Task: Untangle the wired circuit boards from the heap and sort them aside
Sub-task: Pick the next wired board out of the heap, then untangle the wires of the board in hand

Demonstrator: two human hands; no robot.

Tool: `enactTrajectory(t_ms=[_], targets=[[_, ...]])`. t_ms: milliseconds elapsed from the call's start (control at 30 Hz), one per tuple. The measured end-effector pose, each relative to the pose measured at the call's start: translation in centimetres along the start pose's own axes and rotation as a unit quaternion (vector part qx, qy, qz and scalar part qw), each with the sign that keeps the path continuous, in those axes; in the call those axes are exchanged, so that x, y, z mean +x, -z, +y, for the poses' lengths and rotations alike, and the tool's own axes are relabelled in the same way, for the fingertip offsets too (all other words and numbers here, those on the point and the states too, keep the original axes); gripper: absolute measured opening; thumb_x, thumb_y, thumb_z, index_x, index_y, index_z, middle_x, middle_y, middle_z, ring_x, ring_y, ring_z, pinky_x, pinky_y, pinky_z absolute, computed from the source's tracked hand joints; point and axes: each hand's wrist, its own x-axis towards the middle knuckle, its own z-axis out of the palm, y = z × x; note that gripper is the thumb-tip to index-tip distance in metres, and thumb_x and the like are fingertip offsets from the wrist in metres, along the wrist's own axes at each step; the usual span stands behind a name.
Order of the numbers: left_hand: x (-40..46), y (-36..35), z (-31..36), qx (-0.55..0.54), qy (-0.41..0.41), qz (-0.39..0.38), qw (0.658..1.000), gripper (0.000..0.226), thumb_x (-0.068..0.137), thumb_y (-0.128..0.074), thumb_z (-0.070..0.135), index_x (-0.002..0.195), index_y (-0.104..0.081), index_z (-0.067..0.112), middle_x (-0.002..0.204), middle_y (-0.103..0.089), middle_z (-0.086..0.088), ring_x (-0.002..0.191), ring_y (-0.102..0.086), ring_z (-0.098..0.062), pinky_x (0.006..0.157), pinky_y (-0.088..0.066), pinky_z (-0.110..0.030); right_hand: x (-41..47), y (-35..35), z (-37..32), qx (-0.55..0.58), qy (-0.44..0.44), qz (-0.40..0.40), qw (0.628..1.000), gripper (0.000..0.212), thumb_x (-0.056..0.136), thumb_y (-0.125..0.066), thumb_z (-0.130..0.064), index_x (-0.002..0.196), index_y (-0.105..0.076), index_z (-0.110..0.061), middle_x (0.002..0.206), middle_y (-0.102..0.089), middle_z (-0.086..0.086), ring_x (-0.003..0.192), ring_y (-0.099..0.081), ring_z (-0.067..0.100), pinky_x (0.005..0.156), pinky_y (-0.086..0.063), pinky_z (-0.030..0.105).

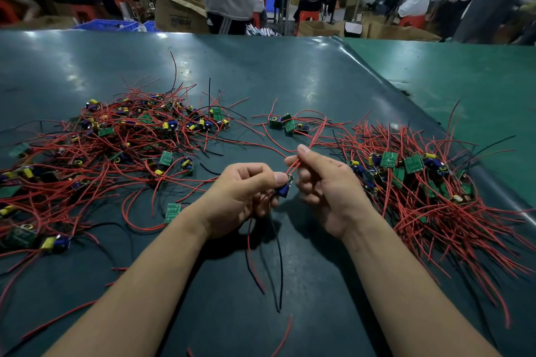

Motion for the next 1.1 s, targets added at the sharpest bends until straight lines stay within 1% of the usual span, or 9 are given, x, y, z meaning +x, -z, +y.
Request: enactTrajectory(t_ms=[167,333,400,500,567,700,900,967,1100], targets=[[-0.2,0.1,0.0,0.031,0.0,-0.031,0.999,0.022,0.074,-0.075,0.021,0.055,-0.064,0.02,0.051,-0.054,0.0,0.045,-0.048,-0.012,0.041,-0.035,-0.016,-0.2,-0.3,-0.2,0.14,-0.091,-0.045,0.985,0.032,0.083,-0.059,-0.029,0.056,-0.068,-0.013,0.045,-0.036,-0.007,0.032,-0.029,0.005,0.028,-0.02,0.013],[-0.2,0.1,0.1,0.022,-0.009,-0.016,1.0,0.019,0.072,-0.069,0.023,0.054,-0.063,0.018,0.053,-0.057,-0.002,0.044,-0.051,-0.011,0.039,-0.036,-0.015,0.0,-0.4,0.0,0.12,-0.08,-0.006,0.99,0.039,0.093,-0.058,-0.03,0.062,-0.074,-0.011,0.051,-0.042,-0.005,0.036,-0.032,0.003,0.028,-0.02,0.014],[-0.2,0.0,0.1,0.031,-0.013,-0.02,0.999,0.017,0.071,-0.069,0.025,0.056,-0.065,0.018,0.055,-0.056,-0.002,0.048,-0.051,-0.015,0.041,-0.037,-0.016,0.1,-0.2,-0.1,0.161,-0.098,-0.001,0.982,0.036,0.093,-0.056,-0.028,0.064,-0.068,-0.01,0.048,-0.041,-0.005,0.033,-0.03,0.004,0.027,-0.02,0.014],[-0.4,-0.1,-0.1,0.067,-0.016,-0.045,0.997,0.02,0.077,-0.077,0.025,0.06,-0.068,0.02,0.054,-0.057,0.0,0.052,-0.052,-0.018,0.043,-0.038,-0.016,0.0,-0.3,-0.2,0.192,-0.134,-0.035,0.972,0.034,0.081,-0.057,-0.029,0.049,-0.057,-0.017,0.04,-0.034,-0.006,0.026,-0.025,0.005,0.024,-0.019,0.015],[-0.4,0.0,-0.2,0.067,-0.013,-0.046,0.997,0.02,0.078,-0.074,0.023,0.06,-0.068,0.02,0.054,-0.057,0.0,0.05,-0.053,-0.017,0.042,-0.039,-0.017,-0.1,-0.4,-0.1,0.17,-0.127,-0.031,0.977,0.035,0.083,-0.058,-0.03,0.051,-0.058,-0.017,0.04,-0.034,-0.007,0.027,-0.025,0.004,0.024,-0.018,0.014],[-0.1,0.5,-0.4,0.048,-0.01,-0.033,0.998,0.021,0.076,-0.07,0.02,0.056,-0.063,0.018,0.052,-0.055,0.0,0.046,-0.058,-0.01,0.038,-0.038,-0.016,0.6,0.2,-0.2,0.22,-0.075,0.038,0.972,0.029,0.097,-0.052,-0.029,0.076,-0.062,-0.011,0.047,-0.039,-0.006,0.032,-0.028,0.002,0.029,-0.016,0.012],[-0.1,0.5,-0.4,0.053,0.004,-0.083,0.995,0.02,0.065,-0.077,0.031,0.059,-0.065,0.017,0.052,-0.055,-0.004,0.045,-0.058,-0.01,0.039,-0.041,-0.018,0.4,0.6,-0.6,0.269,-0.058,-0.031,0.961,0.049,0.091,-0.05,-0.028,0.043,-0.046,-0.019,0.037,-0.024,-0.006,0.033,-0.012,0.007,0.025,-0.013,0.016],[-0.2,0.7,-0.4,0.054,0.007,-0.09,0.994,0.019,0.065,-0.076,0.032,0.059,-0.066,0.017,0.053,-0.056,-0.004,0.045,-0.057,-0.01,0.04,-0.04,-0.017,0.5,0.5,-0.5,0.255,-0.061,-0.004,0.965,0.053,0.096,-0.049,-0.032,0.044,-0.051,-0.019,0.038,-0.026,-0.007,0.03,-0.017,0.005,0.026,-0.013,0.015],[-0.2,0.8,-0.5,0.052,0.011,-0.084,0.995,0.021,0.063,-0.076,0.034,0.056,-0.064,0.018,0.053,-0.051,-0.003,0.042,-0.046,-0.01,0.043,-0.032,-0.017,0.8,1.1,-0.9,0.303,-0.053,0.038,0.951,0.041,0.091,-0.054,-0.03,0.053,-0.06,-0.016,0.044,-0.03,-0.009,0.032,-0.023,0.003,0.028,-0.016,0.014]])
